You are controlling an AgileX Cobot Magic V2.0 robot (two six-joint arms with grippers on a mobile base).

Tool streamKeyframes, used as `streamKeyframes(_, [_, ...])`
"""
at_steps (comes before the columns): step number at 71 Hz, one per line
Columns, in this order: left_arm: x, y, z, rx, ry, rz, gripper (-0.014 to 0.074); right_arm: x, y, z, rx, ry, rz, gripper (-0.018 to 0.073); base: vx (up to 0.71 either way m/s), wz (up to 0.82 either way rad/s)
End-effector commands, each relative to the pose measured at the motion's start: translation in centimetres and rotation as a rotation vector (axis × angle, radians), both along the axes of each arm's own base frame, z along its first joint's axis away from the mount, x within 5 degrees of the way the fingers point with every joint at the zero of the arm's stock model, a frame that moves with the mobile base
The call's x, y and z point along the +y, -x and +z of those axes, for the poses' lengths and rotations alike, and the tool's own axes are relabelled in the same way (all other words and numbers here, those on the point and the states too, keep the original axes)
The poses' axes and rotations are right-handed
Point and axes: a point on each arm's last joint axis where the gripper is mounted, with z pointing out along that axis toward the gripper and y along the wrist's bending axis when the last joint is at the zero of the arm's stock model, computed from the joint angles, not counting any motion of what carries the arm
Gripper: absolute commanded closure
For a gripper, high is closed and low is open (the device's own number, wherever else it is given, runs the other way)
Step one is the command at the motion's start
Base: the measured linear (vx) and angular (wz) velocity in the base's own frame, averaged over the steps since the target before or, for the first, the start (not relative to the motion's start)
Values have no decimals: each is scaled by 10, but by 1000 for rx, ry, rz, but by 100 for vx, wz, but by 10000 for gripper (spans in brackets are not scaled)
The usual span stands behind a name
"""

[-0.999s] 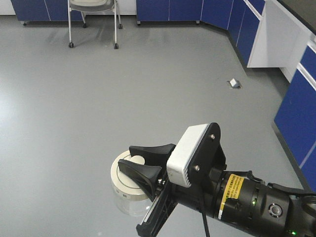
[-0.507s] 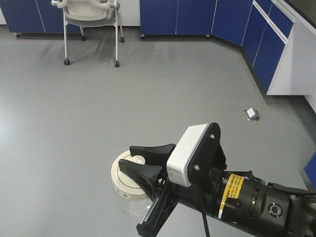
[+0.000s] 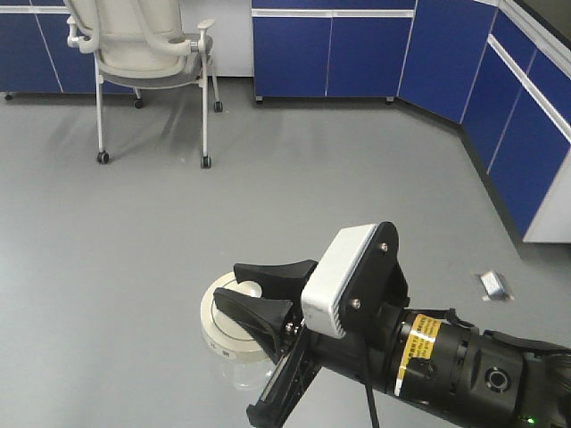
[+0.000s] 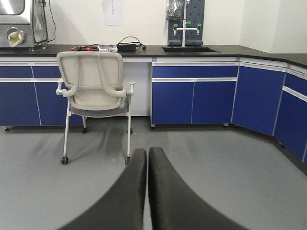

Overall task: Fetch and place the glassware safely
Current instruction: 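Carry the jar in the right gripper while driving to another counter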

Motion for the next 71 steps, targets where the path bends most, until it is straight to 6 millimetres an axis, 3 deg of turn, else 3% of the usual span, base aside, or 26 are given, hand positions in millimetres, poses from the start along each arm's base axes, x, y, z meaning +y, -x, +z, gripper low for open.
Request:
streamKeyframes(1, [-3,0,16,-84,17,-36,603,1,2,26,-84,-134,25,563,69,4])
streamKeyframes(47, [-3,0,16,-84,17,-36,603,1,2,26,-84,-133,25,563,67,2])
streamKeyframes(71, [-3,0,16,-84,17,-36,603,1,2,26,-84,-133,25,563,48,-44])
